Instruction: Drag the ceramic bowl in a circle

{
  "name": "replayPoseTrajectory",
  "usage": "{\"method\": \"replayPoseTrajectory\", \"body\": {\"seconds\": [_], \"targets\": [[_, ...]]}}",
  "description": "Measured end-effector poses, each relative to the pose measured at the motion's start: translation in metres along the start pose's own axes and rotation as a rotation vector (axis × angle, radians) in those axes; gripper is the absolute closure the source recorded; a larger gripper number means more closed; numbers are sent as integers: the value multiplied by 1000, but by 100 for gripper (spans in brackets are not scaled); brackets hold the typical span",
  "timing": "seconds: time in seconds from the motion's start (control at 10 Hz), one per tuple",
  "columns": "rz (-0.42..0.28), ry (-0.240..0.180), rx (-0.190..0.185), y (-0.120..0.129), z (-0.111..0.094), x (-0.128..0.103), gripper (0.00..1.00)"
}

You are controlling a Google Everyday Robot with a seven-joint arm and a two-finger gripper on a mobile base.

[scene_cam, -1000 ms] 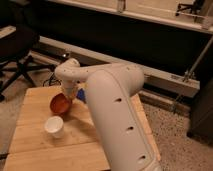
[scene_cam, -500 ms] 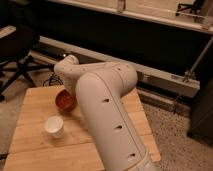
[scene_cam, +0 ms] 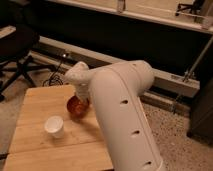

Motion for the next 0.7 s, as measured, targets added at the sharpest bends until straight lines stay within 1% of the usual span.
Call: {"method": "replayPoseTrajectory", "body": {"seconds": [0.1, 0.2, 0.3, 0.4, 0.5, 0.6, 0.7], "targets": [[3, 10, 0, 0, 1, 16, 100], [-29, 9, 1, 8, -4, 27, 100], [-58, 4, -5, 18, -8, 30, 100], [-125, -8, -10, 38, -16, 30, 100], [-221, -24, -20, 70, -24, 25, 100], [-296, -32, -27, 94, -29, 21, 100], [-357, -40, -30, 114, -32, 16, 100]]}}
